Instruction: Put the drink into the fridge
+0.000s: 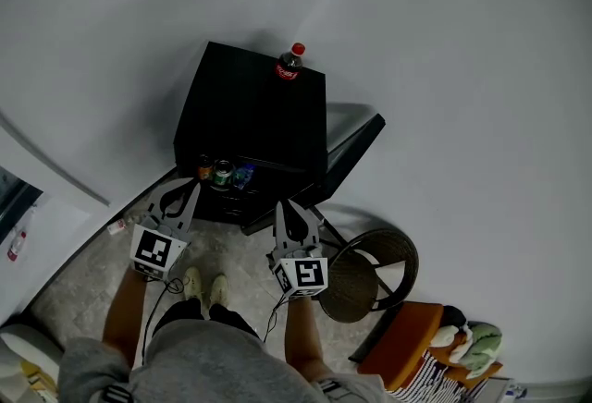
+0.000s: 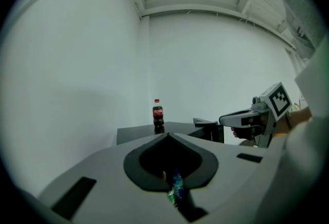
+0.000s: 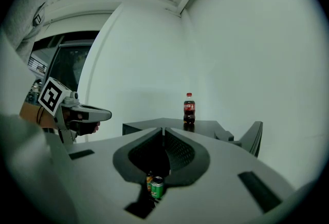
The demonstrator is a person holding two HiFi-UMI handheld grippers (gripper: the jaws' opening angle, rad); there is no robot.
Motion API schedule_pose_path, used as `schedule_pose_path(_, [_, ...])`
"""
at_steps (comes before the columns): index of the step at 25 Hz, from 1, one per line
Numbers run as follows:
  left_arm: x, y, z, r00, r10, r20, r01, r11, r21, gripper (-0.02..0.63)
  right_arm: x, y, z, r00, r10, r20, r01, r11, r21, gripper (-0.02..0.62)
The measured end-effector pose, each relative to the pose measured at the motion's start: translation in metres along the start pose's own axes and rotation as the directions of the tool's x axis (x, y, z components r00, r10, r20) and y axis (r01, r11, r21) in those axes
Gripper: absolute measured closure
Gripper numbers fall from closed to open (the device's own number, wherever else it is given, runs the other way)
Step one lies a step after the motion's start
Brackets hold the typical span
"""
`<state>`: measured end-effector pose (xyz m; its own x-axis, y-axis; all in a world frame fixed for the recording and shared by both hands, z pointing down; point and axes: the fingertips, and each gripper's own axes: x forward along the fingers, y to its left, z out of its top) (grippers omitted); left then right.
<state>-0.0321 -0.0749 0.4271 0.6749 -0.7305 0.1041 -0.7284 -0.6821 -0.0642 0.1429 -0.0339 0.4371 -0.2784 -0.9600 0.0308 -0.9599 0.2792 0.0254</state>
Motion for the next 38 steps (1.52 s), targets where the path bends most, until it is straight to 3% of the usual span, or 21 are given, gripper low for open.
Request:
schedule_pose_path(16, [0.018, 0.043, 0.01, 1.0, -0.018, 0.015, 0.018, 0.999, 0.028, 0.601, 0.046, -0.002, 0.017, 0.999, -0.04, 0.01, 0.04, 0.999, 0.004, 0.56])
schedule_pose_path(25, [0.057, 0.088, 0.039, 0.997, 0.075, 0.037, -0.076, 0.997, 0.033, 0.601, 0.105, -0.054, 0.07, 0.999, -0.035, 0.039, 0.036, 0.999, -0.02, 0.56])
schedule_pose_path(38, [0.13, 0.123, 0.06, 0.973, 0.232, 0.022, -0.232, 0.973, 0.013, 0.601, 0.224, -0.113, 0.107, 0.987, 0.153, 0.044, -0.153, 0.988, -0.009, 0.558])
